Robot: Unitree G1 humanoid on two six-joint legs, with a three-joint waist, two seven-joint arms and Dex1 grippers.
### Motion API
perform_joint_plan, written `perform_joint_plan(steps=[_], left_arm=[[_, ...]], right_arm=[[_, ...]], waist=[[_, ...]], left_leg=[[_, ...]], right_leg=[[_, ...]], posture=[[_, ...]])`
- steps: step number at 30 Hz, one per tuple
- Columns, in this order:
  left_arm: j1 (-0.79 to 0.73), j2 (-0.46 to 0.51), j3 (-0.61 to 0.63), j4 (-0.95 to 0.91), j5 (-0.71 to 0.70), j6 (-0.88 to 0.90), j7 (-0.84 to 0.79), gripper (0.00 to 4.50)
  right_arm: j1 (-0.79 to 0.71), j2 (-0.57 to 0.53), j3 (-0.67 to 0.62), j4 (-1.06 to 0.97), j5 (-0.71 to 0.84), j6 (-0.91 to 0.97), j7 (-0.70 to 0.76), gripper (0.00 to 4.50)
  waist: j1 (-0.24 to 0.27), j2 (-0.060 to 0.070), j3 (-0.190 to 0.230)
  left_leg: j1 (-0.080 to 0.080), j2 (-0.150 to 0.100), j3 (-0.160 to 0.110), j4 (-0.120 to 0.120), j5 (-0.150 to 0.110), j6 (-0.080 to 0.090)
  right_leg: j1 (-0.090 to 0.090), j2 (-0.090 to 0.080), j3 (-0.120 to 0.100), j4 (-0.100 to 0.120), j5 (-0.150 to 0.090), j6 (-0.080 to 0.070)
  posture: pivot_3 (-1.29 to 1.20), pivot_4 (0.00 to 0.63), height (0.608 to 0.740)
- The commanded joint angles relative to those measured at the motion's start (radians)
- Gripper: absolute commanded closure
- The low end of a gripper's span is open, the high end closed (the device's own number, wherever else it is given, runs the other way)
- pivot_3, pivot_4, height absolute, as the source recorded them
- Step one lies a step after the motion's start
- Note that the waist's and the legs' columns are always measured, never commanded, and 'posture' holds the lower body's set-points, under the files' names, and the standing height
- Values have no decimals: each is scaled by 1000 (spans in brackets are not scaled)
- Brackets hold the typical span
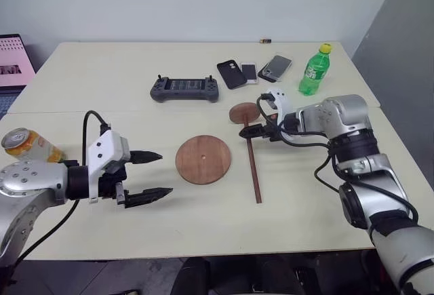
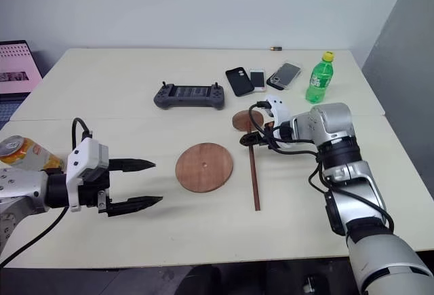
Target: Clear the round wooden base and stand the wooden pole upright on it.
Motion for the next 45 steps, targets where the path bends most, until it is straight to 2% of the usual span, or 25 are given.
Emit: perform_joint_plan(steps=[1, 9, 16, 25, 26, 28, 33, 39, 42, 45], left_arm=[[-32, -8, -18, -9, 10, -19, -13, 49], [-65, -43, -71, -17, 31, -18, -7, 49], [-85, -55, -96, -8, 51, -22, -13, 0], [-100, -56, -118, 3, 67, -27, -31, 0], [-101, -54, -118, 6, 69, -29, -36, 0], [-104, -52, -119, 13, 74, -33, -44, 0], [-113, -46, -120, 31, 88, -45, -61, 0], [-97, -28, -76, 45, 86, -41, -80, 0], [-59, -13, -22, 52, 88, -37, -82, 0], [12, -17, 75, 47, 88, -25, -58, 0]], right_arm=[[-87, 22, 27, 136, -45, -68, 88, 0], [-178, 71, 29, 344, -112, -133, 198, 0], [-203, 93, 5, 434, -149, -161, 236, 1417], [-215, 99, -43, 471, -159, -155, 254, 3556], [-215, 97, -49, 466, -156, -149, 257, 3898], [-212, 93, -59, 453, -153, -138, 261, 4219], [-211, 89, -102, 422, -135, -109, 247, 4274], [-218, 100, -233, 290, -65, -128, 195, 4275], [-154, 120, -232, 59, -38, -196, 207, 4275], [-2, 192, -221, -315, -20, -401, 174, 4275]], waist=[[-2, 0, 0], [-3, 0, 0], [-3, 0, 0], [-3, 0, 0], [-3, 0, 0], [-3, 0, 0], [-3, 0, 0], [-3, 0, 0], [-3, 0, 0], [-4, 0, 0]], left_leg=[[0, 0, 0, 0, 0, 0], [-6, 1, 2, 0, 0, 0], [-9, 0, 2, 2, 0, 0], [-9, 0, 2, 2, 0, 0], [-9, 0, 2, 2, 0, 0], [-9, 0, 2, 2, 0, 0], [-10, 0, 2, 2, 0, 0], [-10, 1, 2, 2, 0, 0], [-10, 1, 2, 2, 0, 0], [-11, 1, 1, 2, 0, 0]], right_leg=[[0, 0, 0, 0, 0, 0], [-6, 0, 2, 1, 1, 1], [-9, 0, 1, 1, 2, 1], [-9, 0, 1, 1, 2, 1], [-9, 0, 1, 1, 2, 1], [-9, 0, 1, 1, 2, 1], [-9, 0, 1, 1, 2, 1], [-9, 0, 1, 1, 2, 1], [-10, 0, 1, 1, 2, 1], [-10, 0, 1, 0, 2, 2]], posture=[[0, 150, 740], [0, 150, 740], [0, 150, 740], [0, 150, 740], [0, 150, 740], [0, 150, 740], [0, 150, 740], [0, 150, 740], [0, 150, 740], [0, 150, 740]])
